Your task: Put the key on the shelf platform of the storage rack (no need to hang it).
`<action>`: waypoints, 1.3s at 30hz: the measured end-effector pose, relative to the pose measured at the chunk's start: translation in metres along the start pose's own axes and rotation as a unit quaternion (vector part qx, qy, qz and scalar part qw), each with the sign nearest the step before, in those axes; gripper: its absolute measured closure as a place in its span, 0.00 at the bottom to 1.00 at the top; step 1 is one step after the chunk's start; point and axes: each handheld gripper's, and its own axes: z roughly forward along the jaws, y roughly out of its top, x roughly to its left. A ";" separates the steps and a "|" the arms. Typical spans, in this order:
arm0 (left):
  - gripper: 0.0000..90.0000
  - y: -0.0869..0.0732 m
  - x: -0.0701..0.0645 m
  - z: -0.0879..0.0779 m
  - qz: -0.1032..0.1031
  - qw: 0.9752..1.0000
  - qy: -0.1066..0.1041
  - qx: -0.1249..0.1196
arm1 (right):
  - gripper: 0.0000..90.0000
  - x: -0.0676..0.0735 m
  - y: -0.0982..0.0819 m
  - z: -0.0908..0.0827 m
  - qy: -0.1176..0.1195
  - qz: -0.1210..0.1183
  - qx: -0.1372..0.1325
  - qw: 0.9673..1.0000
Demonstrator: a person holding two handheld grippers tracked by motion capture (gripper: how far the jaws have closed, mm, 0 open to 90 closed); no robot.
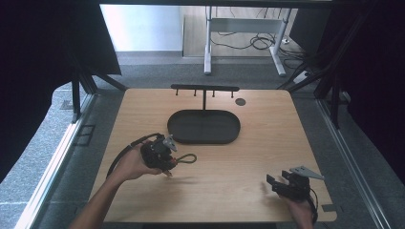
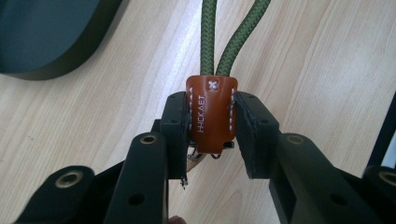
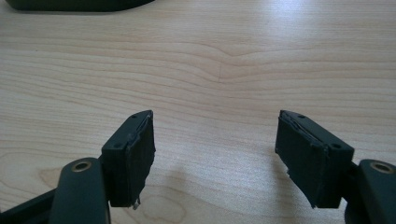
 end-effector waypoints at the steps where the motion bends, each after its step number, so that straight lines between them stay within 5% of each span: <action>1: 0.74 0.000 0.000 -0.001 -0.003 1.000 0.001 -0.002 | 0.32 0.000 0.000 0.000 0.000 0.000 0.000 1.000; 39: 0.74 0.040 0.003 -0.023 0.022 0.999 0.018 -0.021 | 0.32 -0.003 -0.002 0.002 -0.007 0.004 0.012 1.000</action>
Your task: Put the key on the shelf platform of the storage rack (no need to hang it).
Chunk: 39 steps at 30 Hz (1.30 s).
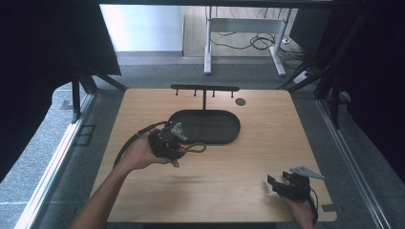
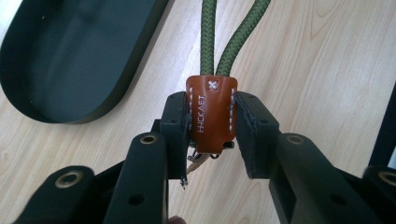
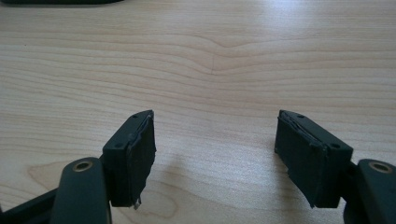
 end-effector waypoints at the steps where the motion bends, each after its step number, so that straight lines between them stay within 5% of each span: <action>1: 0.74 0.000 0.000 0.000 0.000 1.000 0.000 0.000 | 0.32 0.000 0.000 0.000 0.000 0.000 0.000 1.000; 39: 0.74 0.026 0.007 -0.004 0.011 1.000 0.010 -0.009 | 0.33 -0.001 -0.001 0.001 -0.007 0.005 0.002 1.000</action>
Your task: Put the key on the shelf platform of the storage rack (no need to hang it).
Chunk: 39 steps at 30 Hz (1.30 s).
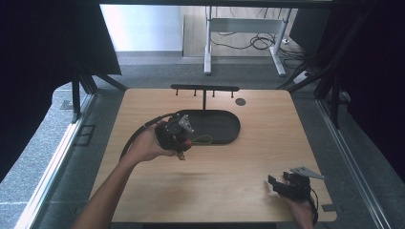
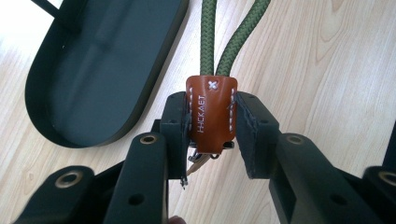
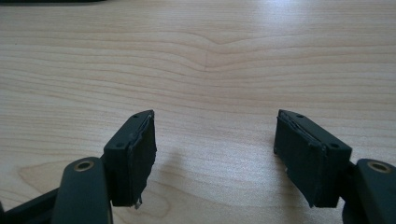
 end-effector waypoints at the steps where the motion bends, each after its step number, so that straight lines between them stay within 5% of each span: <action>1: 0.74 0.000 0.000 0.000 0.000 1.000 0.000 0.000 | 0.33 0.000 0.000 0.000 0.000 0.000 0.000 1.000; 39: 0.74 0.026 0.011 0.025 -0.004 1.000 -0.004 0.025 | 0.34 0.006 0.002 -0.004 -0.003 -0.009 -0.017 1.000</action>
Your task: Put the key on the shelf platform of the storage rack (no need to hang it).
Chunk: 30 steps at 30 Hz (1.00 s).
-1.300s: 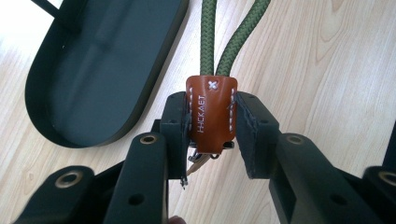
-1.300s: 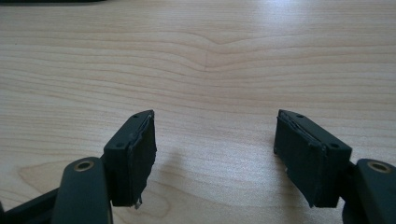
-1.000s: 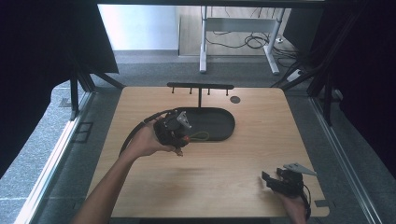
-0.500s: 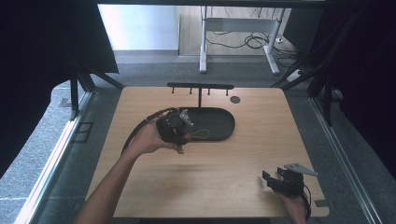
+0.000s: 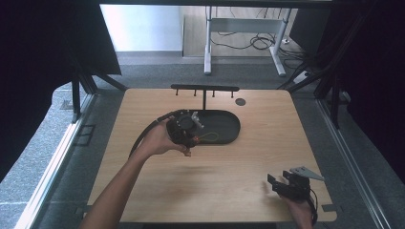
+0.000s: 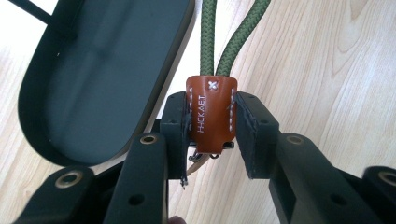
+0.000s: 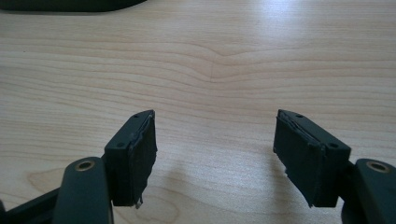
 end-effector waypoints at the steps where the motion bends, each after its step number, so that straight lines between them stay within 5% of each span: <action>1: 0.74 0.001 0.000 0.001 -0.001 1.000 0.000 0.001 | 0.34 0.000 0.000 0.000 0.001 0.000 0.000 1.000; 18: 0.74 0.007 0.029 0.014 -0.029 1.000 -0.001 0.010 | 0.33 0.005 -0.001 0.005 0.004 -0.005 0.008 1.000; 30: 0.74 0.019 0.043 0.025 -0.031 0.999 -0.004 0.018 | 0.33 0.005 -0.001 0.005 0.003 -0.005 0.012 1.000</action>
